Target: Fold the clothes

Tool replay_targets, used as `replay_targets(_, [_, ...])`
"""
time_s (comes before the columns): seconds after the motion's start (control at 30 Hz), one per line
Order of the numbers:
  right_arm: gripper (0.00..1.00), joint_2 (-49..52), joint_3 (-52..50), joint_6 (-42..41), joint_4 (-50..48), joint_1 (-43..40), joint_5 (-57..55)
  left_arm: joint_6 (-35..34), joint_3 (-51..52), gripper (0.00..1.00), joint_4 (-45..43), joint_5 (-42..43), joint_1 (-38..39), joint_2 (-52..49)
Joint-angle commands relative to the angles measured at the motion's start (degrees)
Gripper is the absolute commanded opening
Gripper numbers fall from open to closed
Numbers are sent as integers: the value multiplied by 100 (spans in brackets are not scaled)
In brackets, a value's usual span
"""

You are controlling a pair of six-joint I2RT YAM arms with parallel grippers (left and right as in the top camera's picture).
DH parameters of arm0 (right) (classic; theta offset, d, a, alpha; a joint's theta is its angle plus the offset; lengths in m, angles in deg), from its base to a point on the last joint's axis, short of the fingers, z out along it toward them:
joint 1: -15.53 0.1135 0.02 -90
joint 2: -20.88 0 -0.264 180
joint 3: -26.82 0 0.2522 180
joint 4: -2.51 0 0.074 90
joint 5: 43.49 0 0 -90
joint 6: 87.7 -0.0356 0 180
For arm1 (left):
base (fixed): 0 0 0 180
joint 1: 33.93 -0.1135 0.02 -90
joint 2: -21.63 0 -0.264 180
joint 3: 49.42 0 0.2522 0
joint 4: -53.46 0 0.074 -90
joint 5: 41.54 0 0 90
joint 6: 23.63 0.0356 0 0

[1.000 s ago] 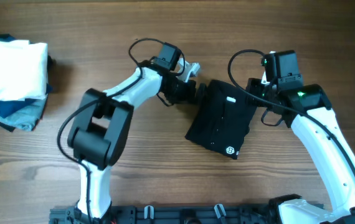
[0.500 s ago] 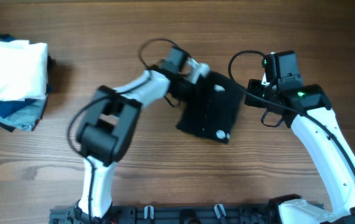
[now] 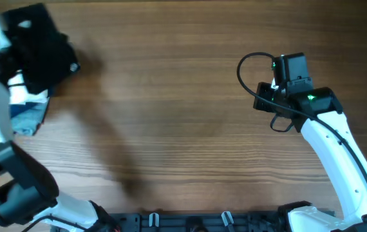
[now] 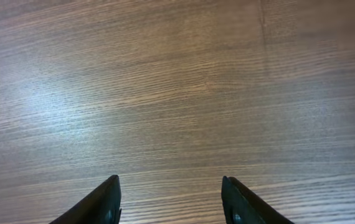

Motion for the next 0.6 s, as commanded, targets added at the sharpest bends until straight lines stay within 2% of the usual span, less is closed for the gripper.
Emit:
replay_targets(0.0, [53,-90,101,-138,-9,-7,-120,-15,-22,4,-278,629,-708,118])
replay_targets(0.13, [53,-90,101,-138,-7,-7,-120,-13,-22,5,-610,625,-1161,118])
replay_targets(0.23, [53,-90,101,-149,-7,-7,-96,76,-22,21,-894,527,-1333,118])
replay_targets(0.4, [53,-90,101,-166,20,-7,-96,76,-22,19,-1005,-479,-1368,83])
replay_targets(0.5, [53,-90,101,-170,13,-7,-96,76,-22,31,-977,-859,-1429,-44])
replay_targets(0.53, [53,-90,101,-170,20,-7,-96,72,-22,31,-966,-973,-1467,-96])
replay_targets(0.57, [54,-90,101,-168,31,-7,-96,74,-22,81,-962,-988,-1567,-179])
